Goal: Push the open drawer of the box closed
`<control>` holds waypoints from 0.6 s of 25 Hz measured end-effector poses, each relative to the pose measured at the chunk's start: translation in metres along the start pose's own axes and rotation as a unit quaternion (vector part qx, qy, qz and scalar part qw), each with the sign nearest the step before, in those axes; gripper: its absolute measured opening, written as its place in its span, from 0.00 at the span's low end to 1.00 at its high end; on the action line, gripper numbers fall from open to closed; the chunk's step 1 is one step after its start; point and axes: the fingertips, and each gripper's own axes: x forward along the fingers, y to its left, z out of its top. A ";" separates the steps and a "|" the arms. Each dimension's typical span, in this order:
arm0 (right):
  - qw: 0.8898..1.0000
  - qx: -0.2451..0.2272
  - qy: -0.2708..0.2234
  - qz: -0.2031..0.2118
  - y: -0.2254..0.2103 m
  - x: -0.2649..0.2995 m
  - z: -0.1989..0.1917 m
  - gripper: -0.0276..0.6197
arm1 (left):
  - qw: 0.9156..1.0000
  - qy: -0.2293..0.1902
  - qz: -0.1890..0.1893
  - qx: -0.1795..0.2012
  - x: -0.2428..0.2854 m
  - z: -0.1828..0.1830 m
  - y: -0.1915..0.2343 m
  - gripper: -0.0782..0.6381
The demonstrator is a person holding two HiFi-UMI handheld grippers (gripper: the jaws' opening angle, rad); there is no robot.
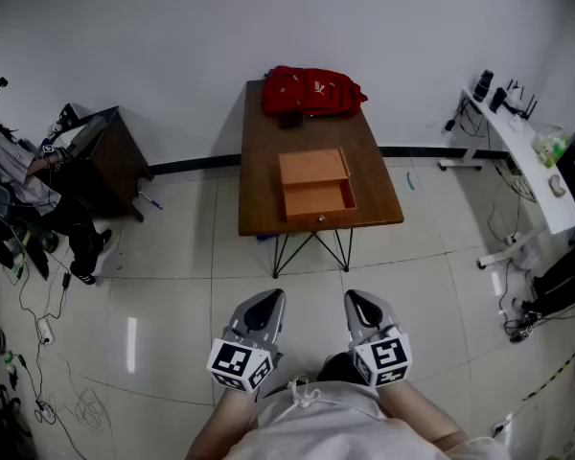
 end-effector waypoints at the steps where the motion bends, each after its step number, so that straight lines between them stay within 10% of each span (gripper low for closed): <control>1: 1.000 0.001 0.001 0.002 -0.001 0.005 -0.001 0.05 | 1.000 0.000 0.001 -0.002 0.002 -0.001 0.003 0.12; 15: 0.999 0.026 0.016 0.028 -0.074 0.125 -0.001 0.05 | 0.999 0.035 0.031 -0.013 0.105 -0.021 0.076 0.12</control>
